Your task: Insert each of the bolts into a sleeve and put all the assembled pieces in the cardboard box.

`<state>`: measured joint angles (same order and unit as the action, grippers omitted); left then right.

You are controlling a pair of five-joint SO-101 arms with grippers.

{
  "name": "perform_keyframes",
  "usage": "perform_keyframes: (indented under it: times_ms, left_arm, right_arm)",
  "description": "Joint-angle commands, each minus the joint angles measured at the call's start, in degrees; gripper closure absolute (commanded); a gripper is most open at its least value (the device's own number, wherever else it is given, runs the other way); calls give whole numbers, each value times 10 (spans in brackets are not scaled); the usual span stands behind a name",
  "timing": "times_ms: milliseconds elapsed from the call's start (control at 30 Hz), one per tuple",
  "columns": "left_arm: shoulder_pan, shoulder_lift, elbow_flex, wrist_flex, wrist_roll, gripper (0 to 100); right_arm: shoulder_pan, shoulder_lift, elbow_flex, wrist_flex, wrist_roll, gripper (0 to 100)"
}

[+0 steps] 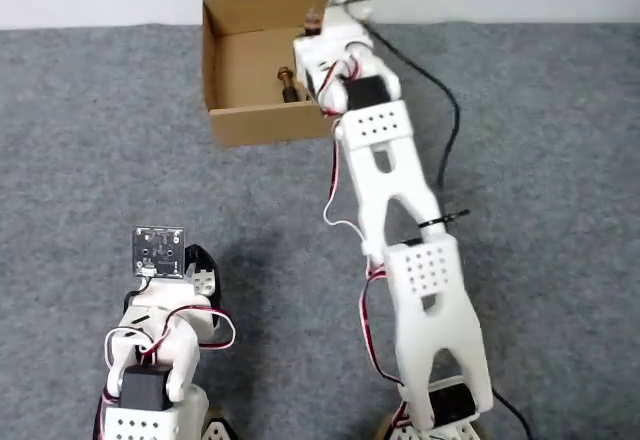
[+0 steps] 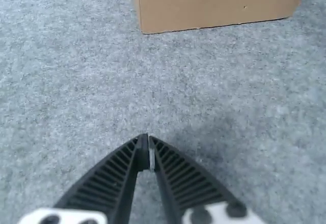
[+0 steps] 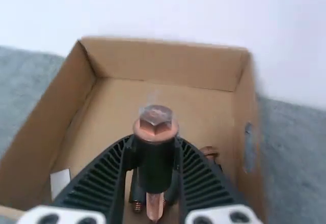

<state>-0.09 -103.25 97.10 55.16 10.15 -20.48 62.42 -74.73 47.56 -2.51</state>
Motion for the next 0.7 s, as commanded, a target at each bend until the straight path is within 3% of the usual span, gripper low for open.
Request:
perform_keyframes:
  times_ms: [0, 167, 433, 667]
  left_arm:
    - [2, -4, -6, 2, -3, 994]
    - [2, -4, -6, 0, -3, 994]
    - [2, -4, -6, -10, -3, 994]
    - [2, -4, -6, -10, -3, 994]
  right_arm:
    - [-22, 79, -142, -16, 45, 991]
    - [-47, 171, -218, -11, 90, 990]
    - [-58, 178, -215, 9, 107, 987]
    - [-58, 175, -217, 80, 107, 809]
